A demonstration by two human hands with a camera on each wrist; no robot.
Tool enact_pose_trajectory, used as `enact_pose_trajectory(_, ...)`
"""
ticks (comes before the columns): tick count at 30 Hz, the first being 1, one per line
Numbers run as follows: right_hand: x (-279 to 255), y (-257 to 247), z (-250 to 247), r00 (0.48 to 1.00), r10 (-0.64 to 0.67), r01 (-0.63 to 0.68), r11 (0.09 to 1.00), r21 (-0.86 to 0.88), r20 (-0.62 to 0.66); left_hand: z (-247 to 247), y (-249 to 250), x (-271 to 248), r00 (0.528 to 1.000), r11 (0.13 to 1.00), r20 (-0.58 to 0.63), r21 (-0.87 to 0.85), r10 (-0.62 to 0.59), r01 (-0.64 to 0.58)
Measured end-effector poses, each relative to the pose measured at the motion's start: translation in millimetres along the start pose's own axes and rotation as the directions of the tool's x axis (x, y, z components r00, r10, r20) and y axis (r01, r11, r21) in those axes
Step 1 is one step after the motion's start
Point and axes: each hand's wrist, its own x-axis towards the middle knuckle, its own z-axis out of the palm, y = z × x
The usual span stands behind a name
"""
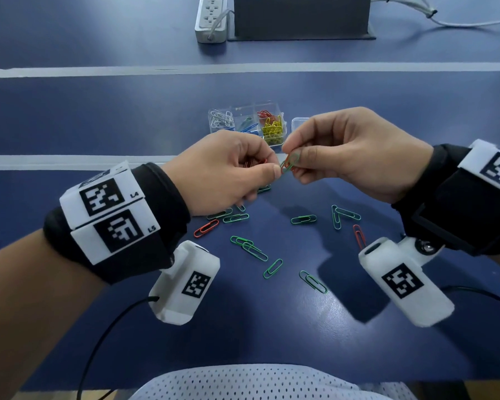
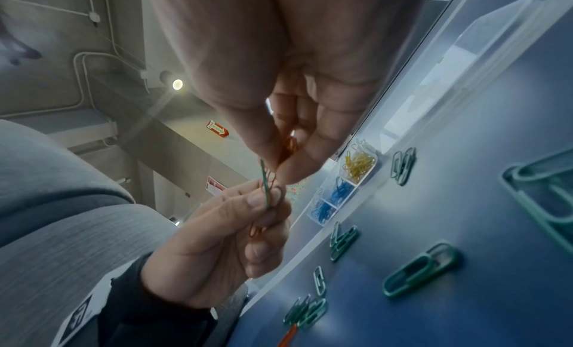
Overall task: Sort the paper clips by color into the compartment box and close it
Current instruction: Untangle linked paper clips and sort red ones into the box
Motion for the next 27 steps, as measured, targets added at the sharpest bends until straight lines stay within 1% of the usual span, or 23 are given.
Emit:
enact_pose_trajectory(4,-3,1,4,0.997,-0.059,0.057,0.998,-0.034,-0.053,0,-2,-1,0.999,0.999,0.036,-0.053,-0.011,0.012)
enact_pose_trajectory(8,-4,3,11,0.973,-0.198,0.184,0.975,-0.126,-0.117,-2,-2,-1,0.996,0.988,0.083,-0.147,-0.029,0.041)
enact_pose_trajectory(11,-2,3,12,0.962,-0.219,0.202,0.973,-0.113,-0.164,-4,-2,-2,0.994,0.985,0.102,-0.164,-0.038,0.054)
enact_pose_trajectory(13,1,2,8,0.946,-0.221,0.209,0.975,-0.072,-0.236,-2,-3,-3,0.99,0.988,0.133,-0.138,-0.052,0.07)
enact_pose_trajectory(15,5,-2,2,0.932,-0.203,0.208,0.978,-0.017,-0.301,-2,-4,-4,0.985,0.991,0.156,-0.099,-0.073,0.089)
enact_pose_trajectory(16,6,-3,0,0.933,-0.181,0.192,0.981,0.006,-0.312,-2,-5,-4,0.984,0.992,0.157,-0.078,-0.086,0.099)
enact_pose_trajectory(19,11,-4,-7,0.961,-0.082,0.098,0.994,0.049,-0.264,-6,-4,-4,0.988,0.994,0.116,0.035,-0.103,0.099)
enact_pose_trajectory(22,19,-4,-13,0.971,0.005,0.012,0.998,0.069,-0.238,-8,-6,-2,0.996,0.979,0.051,0.194,-0.075,0.064)
enact_pose_trajectory(24,25,-4,-15,0.97,0.05,-0.029,0.995,0.093,-0.237,-8,-8,-1,0.997,0.969,0.031,0.238,-0.073,0.064)
enact_pose_trajectory(27,35,-4,-15,0.974,0.085,-0.067,0.993,0.094,-0.209,-8,-9,2,0.997,0.965,0.018,0.252,-0.078,0.071)
